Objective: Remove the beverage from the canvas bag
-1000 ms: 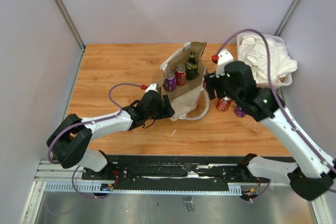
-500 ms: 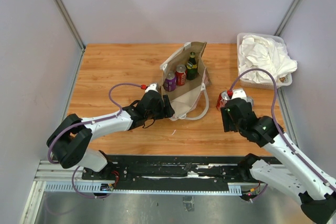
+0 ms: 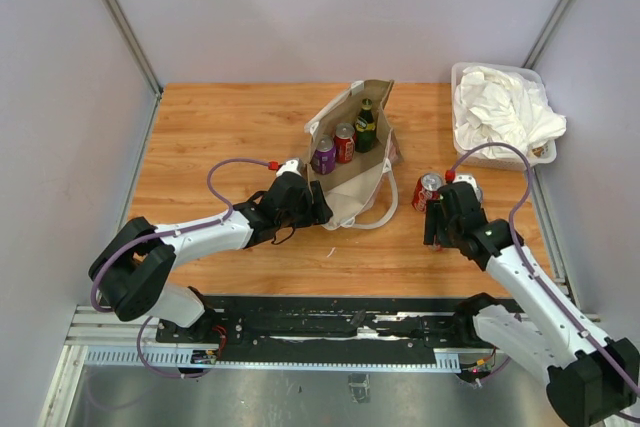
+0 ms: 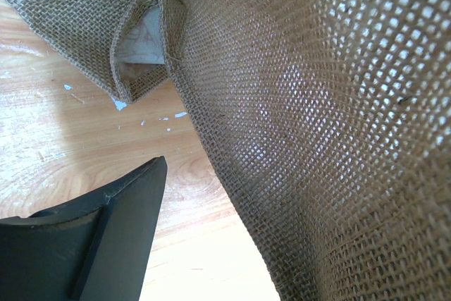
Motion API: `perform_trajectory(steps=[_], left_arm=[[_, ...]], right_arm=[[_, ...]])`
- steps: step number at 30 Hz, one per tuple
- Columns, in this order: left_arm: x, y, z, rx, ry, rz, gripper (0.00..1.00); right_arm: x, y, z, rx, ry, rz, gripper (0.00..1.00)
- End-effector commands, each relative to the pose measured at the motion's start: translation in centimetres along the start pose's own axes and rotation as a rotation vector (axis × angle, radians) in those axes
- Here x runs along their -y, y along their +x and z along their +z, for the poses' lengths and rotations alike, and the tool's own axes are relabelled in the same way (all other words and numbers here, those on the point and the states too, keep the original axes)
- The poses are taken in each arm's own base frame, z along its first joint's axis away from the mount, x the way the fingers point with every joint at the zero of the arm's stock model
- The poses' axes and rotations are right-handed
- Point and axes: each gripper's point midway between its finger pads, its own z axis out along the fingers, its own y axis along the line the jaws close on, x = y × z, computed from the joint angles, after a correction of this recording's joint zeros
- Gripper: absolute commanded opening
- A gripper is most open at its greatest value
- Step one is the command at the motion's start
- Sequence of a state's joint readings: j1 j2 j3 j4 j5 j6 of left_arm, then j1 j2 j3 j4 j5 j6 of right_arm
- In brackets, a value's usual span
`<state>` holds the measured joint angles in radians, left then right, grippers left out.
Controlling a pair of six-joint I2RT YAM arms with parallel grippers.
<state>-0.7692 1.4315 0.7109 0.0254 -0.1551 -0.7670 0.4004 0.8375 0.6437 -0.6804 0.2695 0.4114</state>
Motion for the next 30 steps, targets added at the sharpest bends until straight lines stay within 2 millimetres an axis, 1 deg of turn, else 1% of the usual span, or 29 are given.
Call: perform_trajectory(steps=[1,5,12,16,21,22,23,24,25,26,27,28,30], left_arm=[[-0.9,0.9,0.3,-0.029,-0.034,0.023,0.77],[-0.9,1.0,0.3,-0.029,-0.034,0.022,0.77],[-0.9,0.8,0.0,-0.026,-0.036,0.022,0.77],[-0.9,0.7,-0.1,-0.022,-0.036,0.025,0.77],[-0.8,0.7,-0.1,-0.024,-0.033,0.028,0.77],[-0.8,0.7,-0.1,-0.024,-0.033,0.029,0.77],[-0.7,0.6,-0.1,-0.022,-0.031,0.028,0.77],[-0.7,0.6,-0.1,-0.022,-0.032,0.03,0.77],[-0.8,0.6,-0.1,-0.022,-0.033,0.031,0.77],[-0.7,0.6,-0.1,-0.022,-0.032,0.031,0.77],[-0.7,0.6,-0.1,-0.021,-0.032,0.031,0.77],[-0.7,0.6,-0.1,-0.022,-0.032,0.032,0.77],[-0.7,0.6,-0.1,-0.023,-0.03,0.032,0.77]], right_arm=[[-1.0,-3.7,0.7,0.124,-0.038,0.047,0.01],[-0.7,-3.9,1.6,0.123,-0.008,0.035,0.01],[0.3,-3.0,2.7,0.097,0.062,0.032,0.03],[0.7,-2.1,3.2,0.08,0.081,0.032,0.14],[0.9,-1.3,3.7,0.057,0.093,0.051,0.2],[0.9,-1.3,3.7,0.056,0.092,0.055,0.25],[0.8,-1.3,3.7,0.054,0.09,0.055,0.32],[0.8,-1.2,3.7,0.051,0.088,0.056,0.44],[0.8,-1.2,3.6,0.045,0.091,0.059,0.64],[0.9,-1.1,3.6,0.042,0.096,0.062,0.78],[1.0,-1.0,3.5,0.035,0.103,0.063,0.87],[1.2,-1.1,3.4,0.031,0.11,0.063,0.93],[1.3,-1.3,2.9,0.027,0.117,0.06,0.98]])
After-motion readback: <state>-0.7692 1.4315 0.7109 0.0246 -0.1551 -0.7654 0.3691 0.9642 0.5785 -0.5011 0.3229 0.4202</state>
